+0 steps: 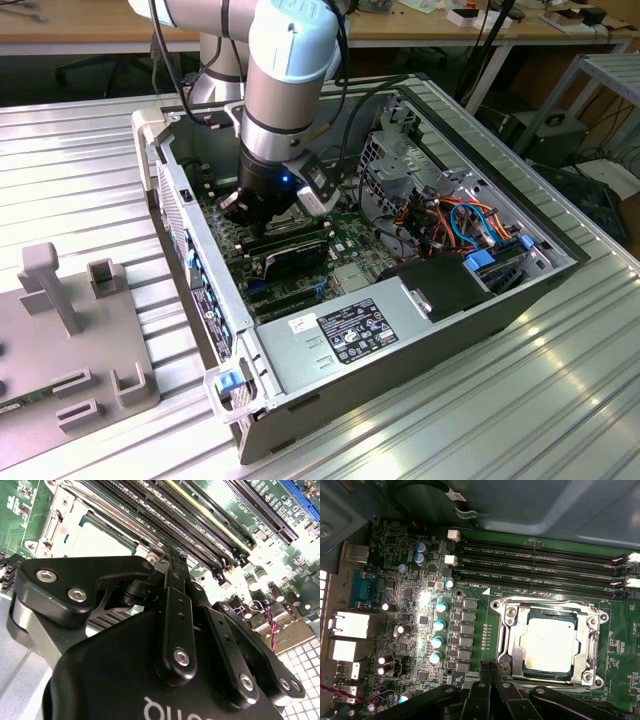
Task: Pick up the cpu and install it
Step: 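Install the second cpu locking lever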
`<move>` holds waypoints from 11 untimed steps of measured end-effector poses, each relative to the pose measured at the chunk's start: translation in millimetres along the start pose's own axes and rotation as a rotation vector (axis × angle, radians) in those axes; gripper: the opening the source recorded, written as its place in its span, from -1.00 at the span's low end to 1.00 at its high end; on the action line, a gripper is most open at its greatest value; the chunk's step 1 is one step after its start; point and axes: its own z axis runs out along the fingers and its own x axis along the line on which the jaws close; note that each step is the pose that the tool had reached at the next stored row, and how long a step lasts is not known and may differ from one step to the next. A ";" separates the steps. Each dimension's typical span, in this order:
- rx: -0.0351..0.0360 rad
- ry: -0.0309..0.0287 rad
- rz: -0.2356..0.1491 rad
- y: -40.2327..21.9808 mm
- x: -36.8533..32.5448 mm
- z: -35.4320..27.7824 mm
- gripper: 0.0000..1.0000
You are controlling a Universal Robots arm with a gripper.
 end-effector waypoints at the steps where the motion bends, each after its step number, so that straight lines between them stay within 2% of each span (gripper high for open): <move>1: 0.0001 -0.0001 0.000 -0.1 0.1 0.1 -0.79; 11: 0.0001 -0.0011 0.000 -0.2 0.3 1.6 -0.79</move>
